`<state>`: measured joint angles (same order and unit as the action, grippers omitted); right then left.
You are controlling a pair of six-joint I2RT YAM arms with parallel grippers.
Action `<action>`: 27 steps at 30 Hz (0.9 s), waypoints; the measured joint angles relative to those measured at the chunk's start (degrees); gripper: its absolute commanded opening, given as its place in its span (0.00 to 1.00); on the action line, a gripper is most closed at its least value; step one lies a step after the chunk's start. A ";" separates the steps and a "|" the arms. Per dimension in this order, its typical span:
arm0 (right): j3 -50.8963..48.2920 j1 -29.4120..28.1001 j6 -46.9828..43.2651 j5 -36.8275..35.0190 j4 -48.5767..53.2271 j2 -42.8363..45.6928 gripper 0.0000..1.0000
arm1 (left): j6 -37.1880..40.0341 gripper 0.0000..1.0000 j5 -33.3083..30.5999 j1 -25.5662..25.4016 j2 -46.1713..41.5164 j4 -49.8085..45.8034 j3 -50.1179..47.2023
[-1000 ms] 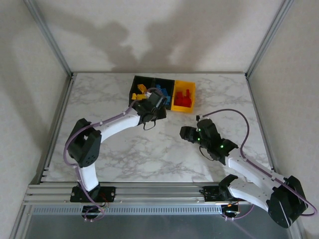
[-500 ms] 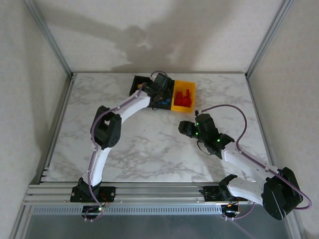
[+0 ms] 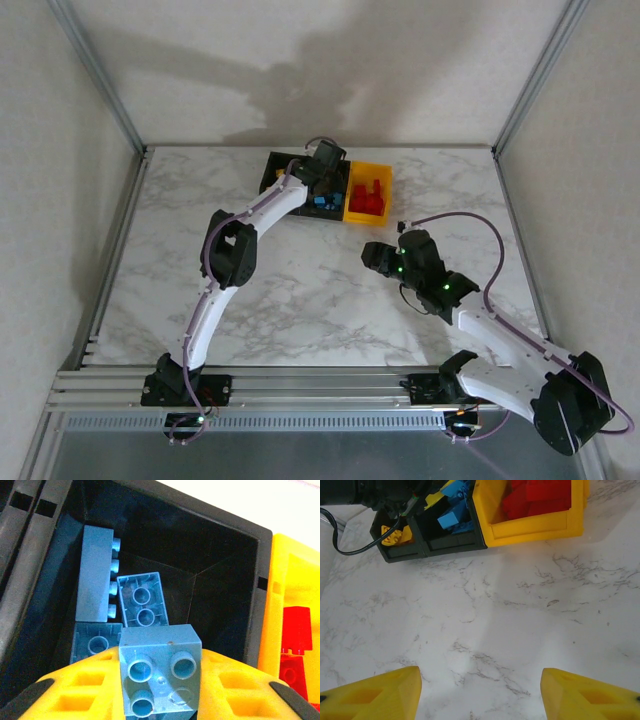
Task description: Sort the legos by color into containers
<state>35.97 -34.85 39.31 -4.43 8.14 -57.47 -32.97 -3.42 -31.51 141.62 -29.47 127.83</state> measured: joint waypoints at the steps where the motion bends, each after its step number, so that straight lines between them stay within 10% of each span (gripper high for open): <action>1: 0.00 0.00 0.00 -0.09 0.20 0.31 0.64 | 0.04 0.39 0.00 0.09 0.00 0.00 0.00; 15: -0.02 0.00 -0.09 -0.15 0.50 -0.04 0.68 | 0.68 0.56 0.02 0.07 -1.57 0.35 -1.73; 21: 2.08 0.11 -1.22 -2.29 2.75 -1.38 0.79 | 0.87 0.69 -0.02 -0.55 -17.25 3.74 -19.08; 22: 2.99 0.22 -1.31 -3.17 3.10 -1.95 0.98 | 0.79 0.72 -0.04 -0.68 -21.35 4.98 -22.95; 24: 4.76 0.66 -1.81 -4.94 3.74 -2.80 0.99 | 0.59 0.99 -0.48 -0.83 -29.24 7.87 -30.32; 27: 7.65 2.60 -2.23 -8.92 5.14 -3.87 0.99 | 0.63 1.00 -2.34 -1.03 -41.46 11.85 -41.24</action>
<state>43.62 -32.25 37.08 -13.34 13.28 -61.34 -32.34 -5.76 -32.53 100.16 -17.63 86.59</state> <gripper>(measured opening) 0.986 0.982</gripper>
